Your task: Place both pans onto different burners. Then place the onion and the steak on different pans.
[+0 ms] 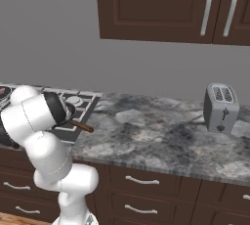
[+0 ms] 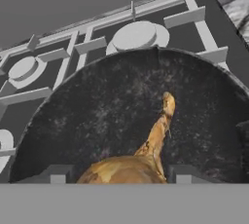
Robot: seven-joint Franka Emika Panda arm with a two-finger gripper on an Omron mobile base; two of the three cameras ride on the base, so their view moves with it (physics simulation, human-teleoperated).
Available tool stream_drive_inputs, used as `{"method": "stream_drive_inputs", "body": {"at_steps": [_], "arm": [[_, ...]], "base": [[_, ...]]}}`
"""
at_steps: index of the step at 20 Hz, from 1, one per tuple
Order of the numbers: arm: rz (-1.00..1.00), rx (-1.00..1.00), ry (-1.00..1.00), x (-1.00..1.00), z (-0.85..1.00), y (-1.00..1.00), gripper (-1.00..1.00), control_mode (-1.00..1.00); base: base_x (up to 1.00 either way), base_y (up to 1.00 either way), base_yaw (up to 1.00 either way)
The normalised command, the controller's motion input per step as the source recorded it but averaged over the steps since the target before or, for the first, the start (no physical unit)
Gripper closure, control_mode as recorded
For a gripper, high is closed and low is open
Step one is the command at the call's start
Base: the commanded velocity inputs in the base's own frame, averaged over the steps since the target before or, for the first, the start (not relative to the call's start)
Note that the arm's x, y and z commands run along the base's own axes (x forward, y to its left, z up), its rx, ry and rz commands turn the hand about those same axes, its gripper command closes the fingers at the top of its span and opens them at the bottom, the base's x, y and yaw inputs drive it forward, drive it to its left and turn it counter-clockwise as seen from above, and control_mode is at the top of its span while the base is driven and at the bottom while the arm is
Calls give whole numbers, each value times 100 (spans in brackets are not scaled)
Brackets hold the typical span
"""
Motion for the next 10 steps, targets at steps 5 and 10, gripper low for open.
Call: {"method": "stream_drive_inputs", "body": {"at_steps": [5,10], "arm": [[0,0,0,31,-18,0,100,-100],[0,0,0,12,-46,3,100,-100]], "base": [[0,0,0],[0,0,0]]}}
